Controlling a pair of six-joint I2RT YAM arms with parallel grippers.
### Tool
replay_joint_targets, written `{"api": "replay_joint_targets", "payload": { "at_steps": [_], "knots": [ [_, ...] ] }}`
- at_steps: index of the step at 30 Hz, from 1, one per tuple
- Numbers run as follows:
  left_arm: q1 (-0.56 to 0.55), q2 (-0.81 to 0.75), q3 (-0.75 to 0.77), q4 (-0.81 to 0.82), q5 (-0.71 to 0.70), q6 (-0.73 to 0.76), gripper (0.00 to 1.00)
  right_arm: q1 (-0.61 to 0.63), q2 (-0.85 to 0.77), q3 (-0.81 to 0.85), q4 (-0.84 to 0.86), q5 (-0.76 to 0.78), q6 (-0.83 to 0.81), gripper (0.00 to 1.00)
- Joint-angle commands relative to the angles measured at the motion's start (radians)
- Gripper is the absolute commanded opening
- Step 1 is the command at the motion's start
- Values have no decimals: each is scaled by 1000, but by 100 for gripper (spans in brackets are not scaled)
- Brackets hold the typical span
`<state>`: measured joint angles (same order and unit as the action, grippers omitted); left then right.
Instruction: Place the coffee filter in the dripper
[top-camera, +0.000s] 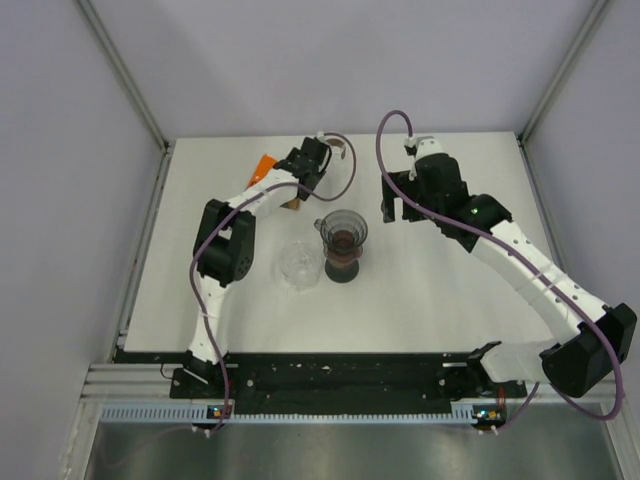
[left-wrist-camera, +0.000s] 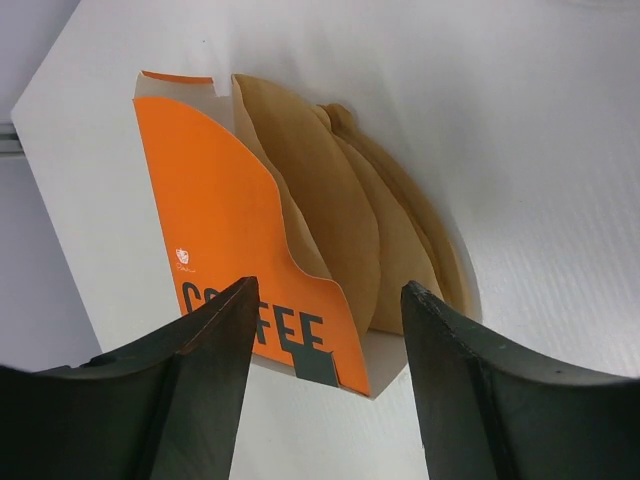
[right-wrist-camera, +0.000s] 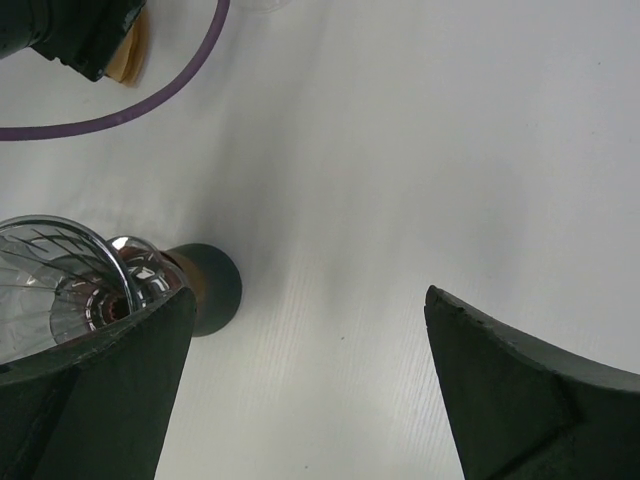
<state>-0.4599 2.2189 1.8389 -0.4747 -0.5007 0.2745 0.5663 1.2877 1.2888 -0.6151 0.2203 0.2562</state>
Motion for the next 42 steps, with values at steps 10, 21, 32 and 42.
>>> {"api": "replay_joint_targets", "payload": {
  "at_steps": [10, 21, 32, 42],
  "knots": [
    [30, -129, -174, 113, -19, 48, 29, -13, -16, 7, 12, 21, -23, 96],
    [133, -435, -550, 151, 116, 113, 22, -13, -39, -2, 11, -12, -18, 96],
    [288, -637, -730, 64, 227, 230, 38, -13, -44, -20, 11, -47, -12, 96],
    [215, -714, -741, 64, 313, 273, 44, -13, -37, -31, 12, -61, -6, 96]
  ]
}}
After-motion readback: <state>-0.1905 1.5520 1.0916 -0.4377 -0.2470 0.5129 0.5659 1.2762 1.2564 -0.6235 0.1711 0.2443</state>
